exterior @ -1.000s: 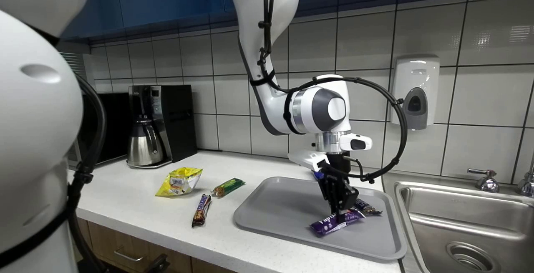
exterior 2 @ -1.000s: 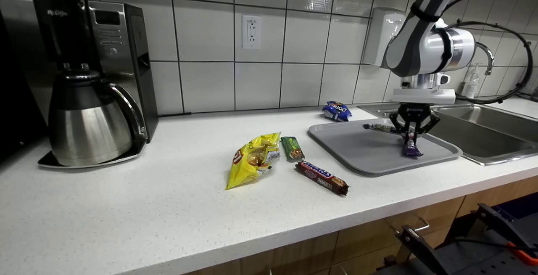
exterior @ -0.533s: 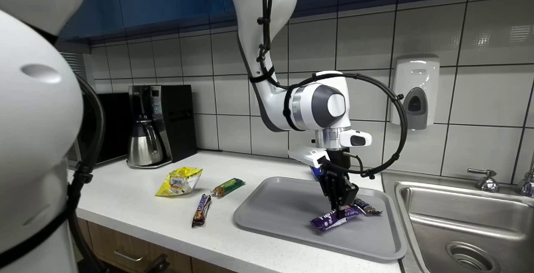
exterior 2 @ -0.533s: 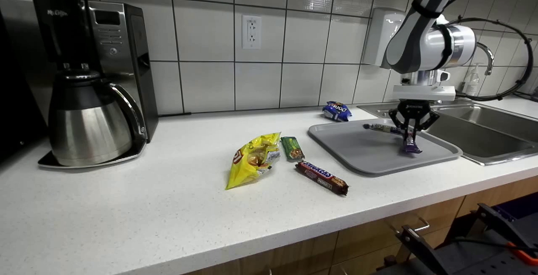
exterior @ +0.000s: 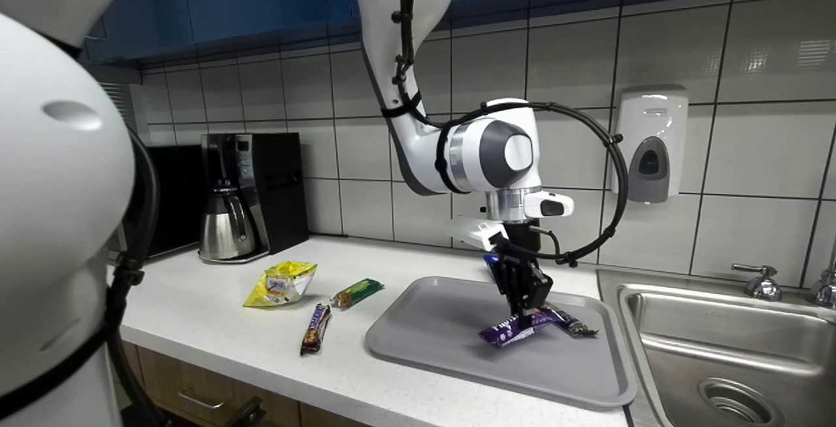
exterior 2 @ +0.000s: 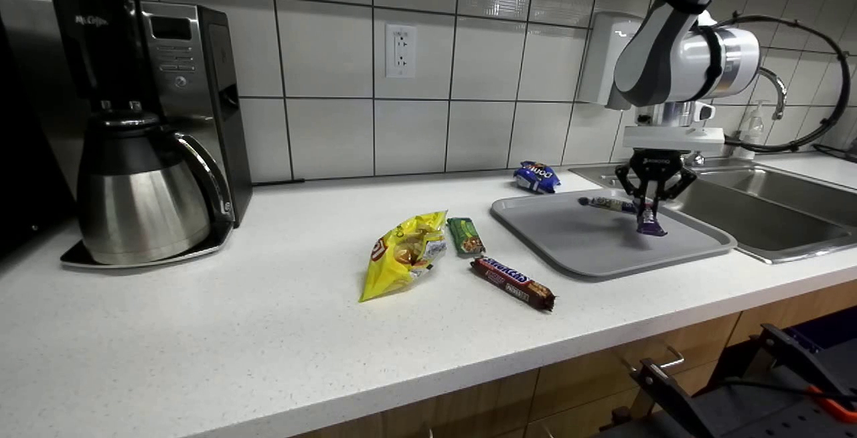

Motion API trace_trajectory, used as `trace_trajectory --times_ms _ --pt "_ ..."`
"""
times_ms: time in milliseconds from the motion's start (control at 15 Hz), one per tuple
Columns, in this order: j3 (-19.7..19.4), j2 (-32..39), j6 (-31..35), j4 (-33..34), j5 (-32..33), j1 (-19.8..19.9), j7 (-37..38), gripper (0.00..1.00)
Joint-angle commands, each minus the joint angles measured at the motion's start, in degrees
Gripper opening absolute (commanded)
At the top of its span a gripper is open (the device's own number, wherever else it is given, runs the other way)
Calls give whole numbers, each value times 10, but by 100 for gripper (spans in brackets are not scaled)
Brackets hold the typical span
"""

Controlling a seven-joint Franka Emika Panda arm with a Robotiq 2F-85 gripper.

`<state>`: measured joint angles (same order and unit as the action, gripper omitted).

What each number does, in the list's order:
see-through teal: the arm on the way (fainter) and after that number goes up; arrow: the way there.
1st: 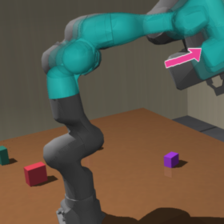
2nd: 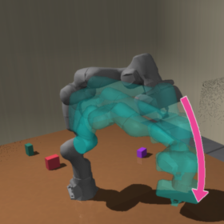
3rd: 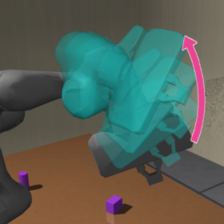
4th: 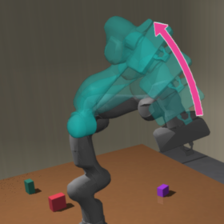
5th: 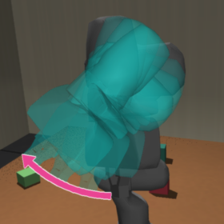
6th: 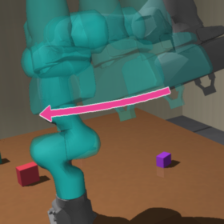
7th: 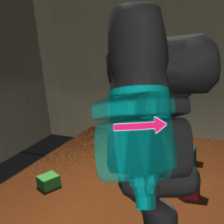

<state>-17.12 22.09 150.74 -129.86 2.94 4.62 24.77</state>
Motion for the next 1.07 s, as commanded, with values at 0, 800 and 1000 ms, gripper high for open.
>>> trace_trajectory --times_ms 0,800,1000 --pt "7 -36 -2 -20 -1 -6 -11 5" --pt "16 -109 6 -85 4 -10 -18 5" --pt "16 -141 5 -116 10 -7 -19 5"
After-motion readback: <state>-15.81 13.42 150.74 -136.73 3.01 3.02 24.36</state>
